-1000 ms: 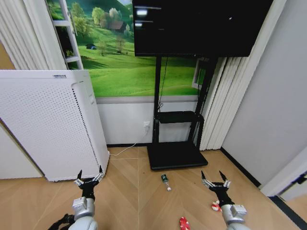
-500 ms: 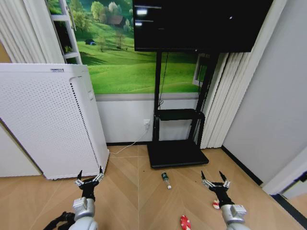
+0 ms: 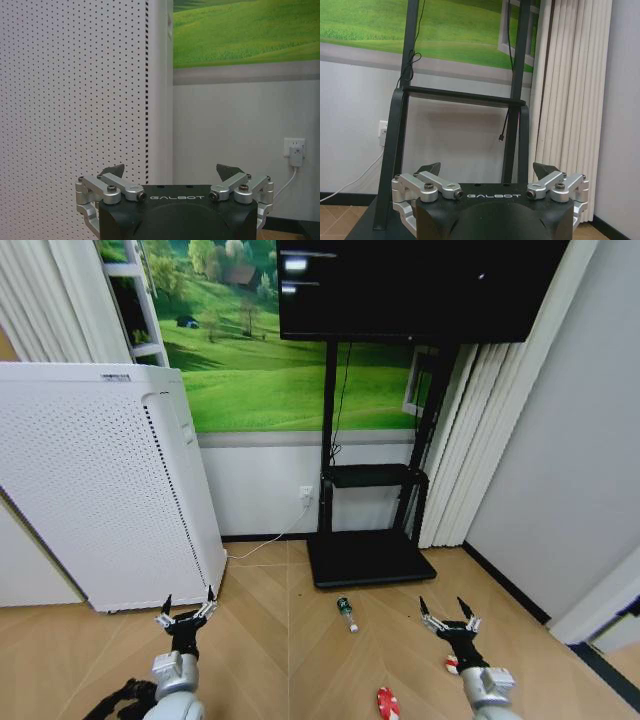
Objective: Pick up the trash bin and place the garbage on the floor into it.
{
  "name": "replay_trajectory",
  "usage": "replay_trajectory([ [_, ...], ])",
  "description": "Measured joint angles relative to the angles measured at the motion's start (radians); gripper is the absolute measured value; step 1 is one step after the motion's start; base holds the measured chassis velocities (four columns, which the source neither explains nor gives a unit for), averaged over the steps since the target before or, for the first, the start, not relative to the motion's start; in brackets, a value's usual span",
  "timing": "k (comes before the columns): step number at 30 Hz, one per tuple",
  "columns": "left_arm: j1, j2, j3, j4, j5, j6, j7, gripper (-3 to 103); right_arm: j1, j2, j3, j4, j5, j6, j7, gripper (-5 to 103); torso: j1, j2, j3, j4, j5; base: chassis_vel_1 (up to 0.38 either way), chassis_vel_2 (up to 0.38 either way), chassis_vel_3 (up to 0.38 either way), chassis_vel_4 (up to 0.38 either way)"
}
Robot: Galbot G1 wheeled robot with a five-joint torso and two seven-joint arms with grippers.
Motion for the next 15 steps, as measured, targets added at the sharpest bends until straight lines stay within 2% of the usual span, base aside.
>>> replay_trajectory([
  [7,-0.002,0.0,0.001,0.004,0.0,0.0,0.0,100,0.003,0.0,-0.002,-0.003,0.0,0.0,0.0,100,-0.004,-0.028,-0.024,0.0,0.0,0.0,0.0,0.0,0.0],
  [15,0.0,-0.001,0.004,0.007,-0.003,-0.032,-0.002,100,0.005,0.0,-0.003,-0.01,0.006,0.005,-0.001,100,-0.008,-0.058,-0.05,-0.0001,0.0,0.0,0.0,0.0,0.0],
])
